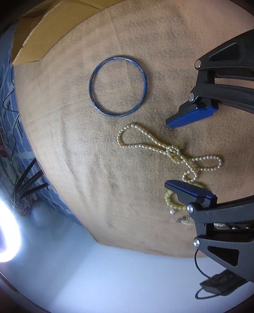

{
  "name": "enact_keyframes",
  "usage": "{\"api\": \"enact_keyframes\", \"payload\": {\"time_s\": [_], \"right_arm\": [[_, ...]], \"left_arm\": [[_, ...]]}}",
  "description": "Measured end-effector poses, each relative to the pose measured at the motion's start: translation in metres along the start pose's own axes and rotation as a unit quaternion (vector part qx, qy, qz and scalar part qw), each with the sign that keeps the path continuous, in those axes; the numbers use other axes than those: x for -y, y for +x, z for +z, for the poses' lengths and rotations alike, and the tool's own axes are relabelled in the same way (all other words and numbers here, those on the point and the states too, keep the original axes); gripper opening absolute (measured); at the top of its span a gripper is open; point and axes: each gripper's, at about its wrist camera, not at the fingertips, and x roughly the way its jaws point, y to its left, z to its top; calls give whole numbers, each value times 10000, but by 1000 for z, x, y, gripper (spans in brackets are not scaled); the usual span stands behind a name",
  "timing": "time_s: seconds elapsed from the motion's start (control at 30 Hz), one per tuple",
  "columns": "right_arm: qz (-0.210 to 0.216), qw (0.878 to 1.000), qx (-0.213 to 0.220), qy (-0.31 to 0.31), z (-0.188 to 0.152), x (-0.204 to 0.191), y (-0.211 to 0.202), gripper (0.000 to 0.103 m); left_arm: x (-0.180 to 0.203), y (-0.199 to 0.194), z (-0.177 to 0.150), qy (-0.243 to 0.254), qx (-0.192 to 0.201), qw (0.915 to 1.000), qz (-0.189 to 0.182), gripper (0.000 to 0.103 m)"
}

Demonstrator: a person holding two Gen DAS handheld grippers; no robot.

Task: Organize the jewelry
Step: 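Grasp the twisted white pearl necklace with the left tool while the right tool grasps the cream pearl strand, then lift and carry both pearl necklaces over the cardboard box with both tools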

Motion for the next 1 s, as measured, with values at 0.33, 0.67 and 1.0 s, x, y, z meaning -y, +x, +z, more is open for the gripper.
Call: {"api": "enact_keyframes", "payload": {"time_s": [0.33,0.67,1.0], "right_arm": [[-1192,9852,47,-1233,-9,-40,16,42],[-1110,9834,3,-1438,-14,-37,9,9],[-515,9903,112,-1285,-24,-25,-17,6]], "left_arm": [[-21,-2,0,-336,113,9993,-139,12],[-37,-15,-5,-773,173,9956,-494,7],[-36,-38,-13,-825,290,9939,-677,7]]}}
